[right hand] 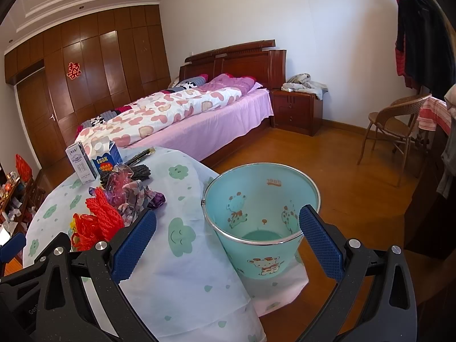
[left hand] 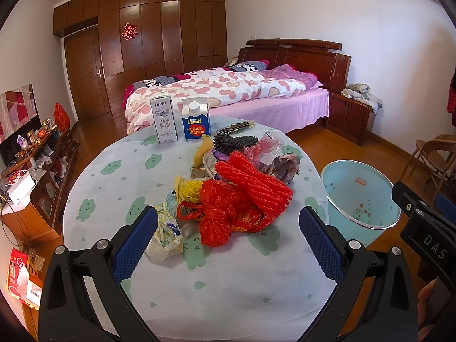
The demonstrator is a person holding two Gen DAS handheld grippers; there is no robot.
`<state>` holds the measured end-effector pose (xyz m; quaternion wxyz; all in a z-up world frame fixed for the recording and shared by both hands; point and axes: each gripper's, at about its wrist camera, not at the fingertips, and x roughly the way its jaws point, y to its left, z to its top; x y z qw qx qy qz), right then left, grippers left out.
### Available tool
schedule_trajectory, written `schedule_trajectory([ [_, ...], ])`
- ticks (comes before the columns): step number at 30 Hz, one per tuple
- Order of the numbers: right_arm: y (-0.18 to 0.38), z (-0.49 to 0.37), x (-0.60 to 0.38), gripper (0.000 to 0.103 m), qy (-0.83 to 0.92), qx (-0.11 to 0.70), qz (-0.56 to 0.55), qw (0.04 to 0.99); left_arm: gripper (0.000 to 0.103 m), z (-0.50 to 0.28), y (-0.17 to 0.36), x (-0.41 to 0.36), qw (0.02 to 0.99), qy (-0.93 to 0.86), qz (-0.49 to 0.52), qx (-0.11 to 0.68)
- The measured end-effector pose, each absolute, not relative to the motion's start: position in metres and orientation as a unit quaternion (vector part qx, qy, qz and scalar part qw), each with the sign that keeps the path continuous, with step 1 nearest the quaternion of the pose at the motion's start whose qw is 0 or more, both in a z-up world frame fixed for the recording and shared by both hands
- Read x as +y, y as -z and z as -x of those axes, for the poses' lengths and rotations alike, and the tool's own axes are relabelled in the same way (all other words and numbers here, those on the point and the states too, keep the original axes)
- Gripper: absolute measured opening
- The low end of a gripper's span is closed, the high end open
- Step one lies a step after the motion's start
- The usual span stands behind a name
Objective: Collect trash
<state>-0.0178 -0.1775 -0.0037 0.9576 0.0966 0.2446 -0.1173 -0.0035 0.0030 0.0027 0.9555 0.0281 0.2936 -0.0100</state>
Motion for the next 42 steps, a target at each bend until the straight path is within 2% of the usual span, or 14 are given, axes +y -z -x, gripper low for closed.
schedule_trajectory([
  [36,0.01,0.016,-0.176,0.099,0.115,0.261,-0.101,0.953,0.097,0.001,-0.002,0.002,0.953,0.012,-0.024,0.301],
  [42,0.016,0.008,-0.177,0.099,0.104,0.271,-0.092,0.952,0.097,-0.012,0.003,0.028,0.95,0.004,-0.005,0.311],
])
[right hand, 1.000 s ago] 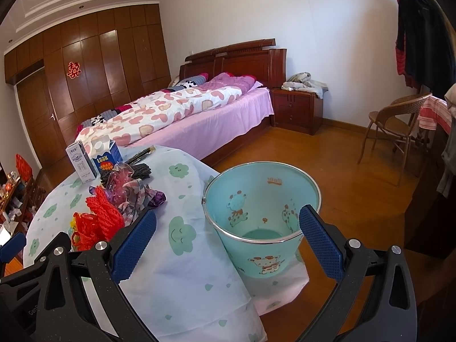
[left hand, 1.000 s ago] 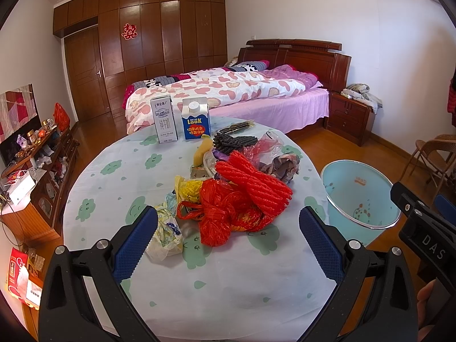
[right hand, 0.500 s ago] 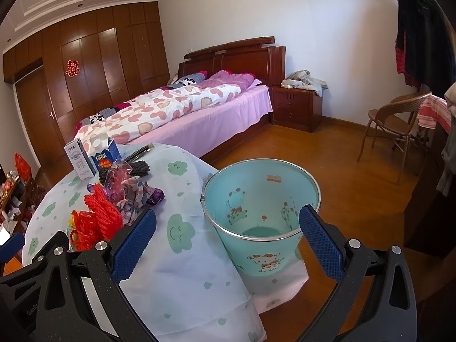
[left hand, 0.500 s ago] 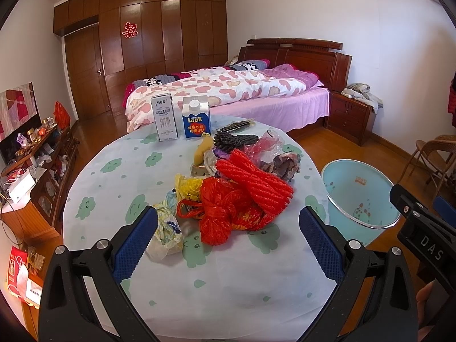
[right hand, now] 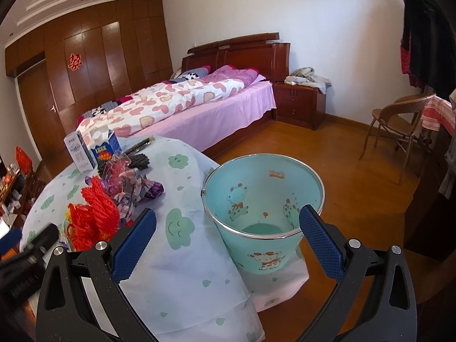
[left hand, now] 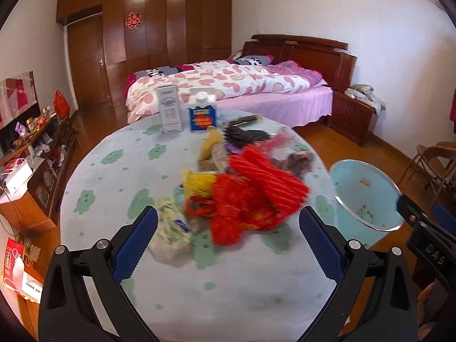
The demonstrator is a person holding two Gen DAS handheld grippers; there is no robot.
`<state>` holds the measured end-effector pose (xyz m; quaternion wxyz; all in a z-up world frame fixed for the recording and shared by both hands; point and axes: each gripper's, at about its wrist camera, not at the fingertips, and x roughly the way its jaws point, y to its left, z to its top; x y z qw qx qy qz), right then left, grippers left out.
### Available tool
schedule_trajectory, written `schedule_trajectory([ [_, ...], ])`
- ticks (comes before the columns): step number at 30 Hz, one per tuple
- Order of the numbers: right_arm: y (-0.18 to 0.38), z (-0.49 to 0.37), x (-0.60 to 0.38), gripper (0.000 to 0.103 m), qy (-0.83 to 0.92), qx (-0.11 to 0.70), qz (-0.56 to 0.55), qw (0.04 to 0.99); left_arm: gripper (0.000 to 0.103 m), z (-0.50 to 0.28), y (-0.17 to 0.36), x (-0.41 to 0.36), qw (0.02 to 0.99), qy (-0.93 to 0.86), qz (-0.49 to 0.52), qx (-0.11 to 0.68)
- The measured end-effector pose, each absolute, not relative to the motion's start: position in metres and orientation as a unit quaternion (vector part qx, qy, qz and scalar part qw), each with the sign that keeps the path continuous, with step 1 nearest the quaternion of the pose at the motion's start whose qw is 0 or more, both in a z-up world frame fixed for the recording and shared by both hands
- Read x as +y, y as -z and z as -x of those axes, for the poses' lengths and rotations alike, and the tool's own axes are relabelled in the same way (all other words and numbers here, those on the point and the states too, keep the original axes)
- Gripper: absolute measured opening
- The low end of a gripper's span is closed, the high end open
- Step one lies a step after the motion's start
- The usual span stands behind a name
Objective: Collect trash
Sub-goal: 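Grasp the red mesh bag with the right tool while the left tool grasps the yellow plastic bag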
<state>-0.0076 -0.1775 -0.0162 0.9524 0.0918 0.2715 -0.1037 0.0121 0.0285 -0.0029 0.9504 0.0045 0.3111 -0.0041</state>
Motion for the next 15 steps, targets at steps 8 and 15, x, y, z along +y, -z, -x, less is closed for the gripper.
schedule_trajectory([
  [8,0.023,-0.014,-0.159,0.098,0.006,0.283,-0.066,0.957,0.097,-0.031,0.036,0.089,0.937,-0.011,0.01,0.348],
  [15,0.022,-0.054,-0.113,0.077,-0.088,0.281,-0.042,0.955,0.091,-0.05,0.054,0.13,0.926,-0.026,0.056,0.372],
])
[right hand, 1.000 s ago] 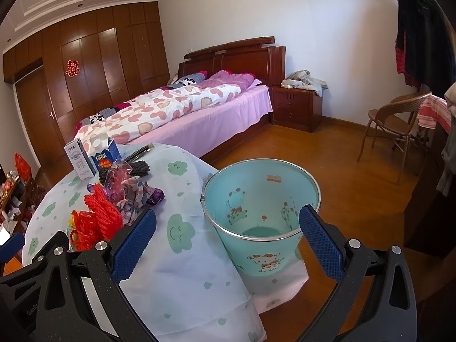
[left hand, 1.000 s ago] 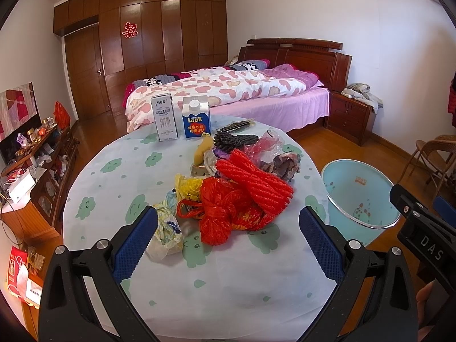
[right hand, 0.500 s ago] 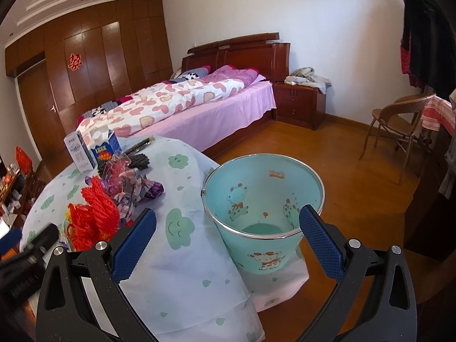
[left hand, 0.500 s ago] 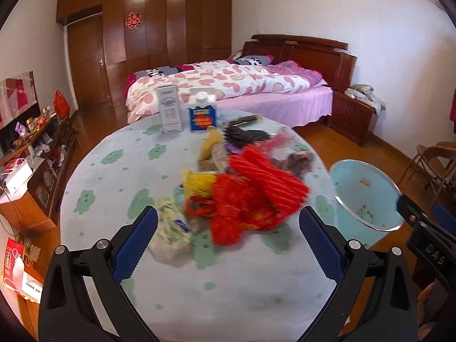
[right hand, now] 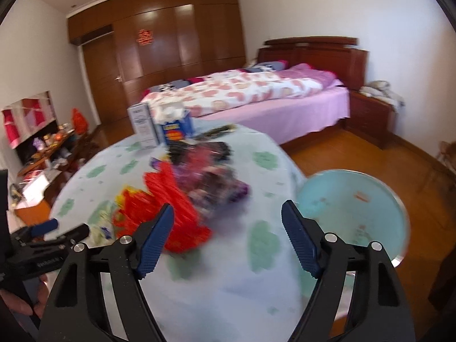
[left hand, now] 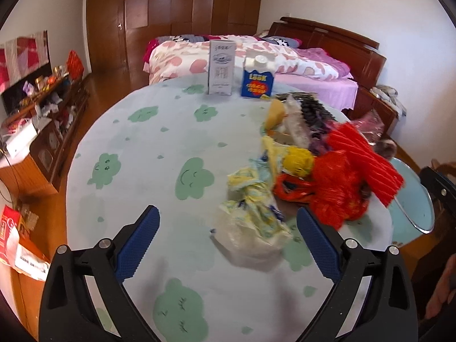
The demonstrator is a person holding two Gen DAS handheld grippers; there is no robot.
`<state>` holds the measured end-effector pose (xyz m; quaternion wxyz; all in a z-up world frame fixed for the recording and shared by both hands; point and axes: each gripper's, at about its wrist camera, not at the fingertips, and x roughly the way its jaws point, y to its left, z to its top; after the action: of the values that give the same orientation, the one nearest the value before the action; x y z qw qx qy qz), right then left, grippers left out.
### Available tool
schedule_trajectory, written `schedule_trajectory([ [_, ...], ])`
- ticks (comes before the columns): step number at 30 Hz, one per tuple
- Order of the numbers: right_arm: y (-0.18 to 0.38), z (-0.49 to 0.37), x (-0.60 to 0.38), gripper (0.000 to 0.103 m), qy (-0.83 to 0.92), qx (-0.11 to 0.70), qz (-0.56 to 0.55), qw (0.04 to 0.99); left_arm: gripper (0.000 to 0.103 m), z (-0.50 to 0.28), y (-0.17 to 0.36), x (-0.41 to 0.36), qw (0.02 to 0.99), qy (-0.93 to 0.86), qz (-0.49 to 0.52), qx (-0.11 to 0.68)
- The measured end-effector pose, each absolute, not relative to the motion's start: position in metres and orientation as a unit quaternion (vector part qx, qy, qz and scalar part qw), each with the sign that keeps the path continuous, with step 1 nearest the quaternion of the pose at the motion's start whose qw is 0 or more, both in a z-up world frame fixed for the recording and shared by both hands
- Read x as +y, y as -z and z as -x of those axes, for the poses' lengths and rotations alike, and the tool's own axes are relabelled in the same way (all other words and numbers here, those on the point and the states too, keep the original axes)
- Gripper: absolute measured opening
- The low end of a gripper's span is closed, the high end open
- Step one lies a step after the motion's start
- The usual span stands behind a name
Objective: Collect trash
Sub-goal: 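Grasp the red mesh bag with the right tool while the left tool grasps the yellow plastic bag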
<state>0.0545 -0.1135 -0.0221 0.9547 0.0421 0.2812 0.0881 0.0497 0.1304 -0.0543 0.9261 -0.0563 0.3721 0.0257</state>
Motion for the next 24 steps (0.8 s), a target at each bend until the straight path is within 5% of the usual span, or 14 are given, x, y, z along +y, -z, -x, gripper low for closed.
schedule_trajectory([
  [7,0.04,-0.092,-0.085,0.064,-0.126,0.32,-0.033,0.938,0.082,-0.07,0.073,0.139,0.914,-0.012,0.08,0.398],
  [14,0.05,-0.098,-0.076,0.024,-0.162,0.339,-0.025,0.926,0.068,-0.082,0.081,0.124,0.909,0.019,0.084,0.407],
  [20,0.037,-0.086,-0.075,0.02,-0.178,0.311,-0.026,0.933,0.039,-0.085,0.086,0.127,0.909,0.028,0.102,0.403],
  [24,0.021,-0.075,-0.081,0.02,-0.189,0.288,-0.04,0.938,0.034,-0.078,0.079,0.129,0.912,0.022,0.105,0.395],
])
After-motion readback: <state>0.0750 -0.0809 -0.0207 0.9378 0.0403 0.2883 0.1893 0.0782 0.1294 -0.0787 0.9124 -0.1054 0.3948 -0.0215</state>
